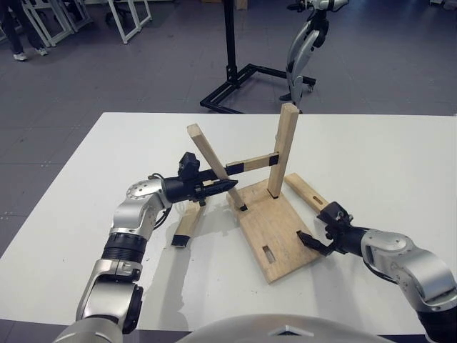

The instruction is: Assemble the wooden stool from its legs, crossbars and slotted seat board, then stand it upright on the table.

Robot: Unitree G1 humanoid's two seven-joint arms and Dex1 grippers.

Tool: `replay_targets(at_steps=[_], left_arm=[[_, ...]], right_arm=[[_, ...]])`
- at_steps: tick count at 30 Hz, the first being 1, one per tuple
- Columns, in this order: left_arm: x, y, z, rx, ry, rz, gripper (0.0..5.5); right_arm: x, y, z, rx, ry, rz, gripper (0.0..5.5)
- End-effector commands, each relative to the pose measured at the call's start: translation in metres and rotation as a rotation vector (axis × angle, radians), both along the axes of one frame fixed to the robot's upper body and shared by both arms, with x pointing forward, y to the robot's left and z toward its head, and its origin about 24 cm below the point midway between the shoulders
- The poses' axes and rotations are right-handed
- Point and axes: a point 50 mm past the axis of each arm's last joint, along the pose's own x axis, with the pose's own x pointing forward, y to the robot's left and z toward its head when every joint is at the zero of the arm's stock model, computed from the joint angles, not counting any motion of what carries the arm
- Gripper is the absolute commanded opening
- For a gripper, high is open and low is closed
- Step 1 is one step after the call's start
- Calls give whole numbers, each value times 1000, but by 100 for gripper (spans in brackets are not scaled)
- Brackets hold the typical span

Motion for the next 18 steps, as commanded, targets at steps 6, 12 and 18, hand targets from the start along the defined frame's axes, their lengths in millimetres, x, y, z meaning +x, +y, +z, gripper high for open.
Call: replay_targets(at_steps=[6,12,18], left_arm=[[-15,0,-42,203,118,-39,204],[-16,1,-50,305,136,-49,204],[-17,12,-65,342,231,-8,204]], right_arm=[[-1,9,0,27,11,39,458],[1,9,3,28,2,38,458],[8,10,14,63,-29,53,458]])
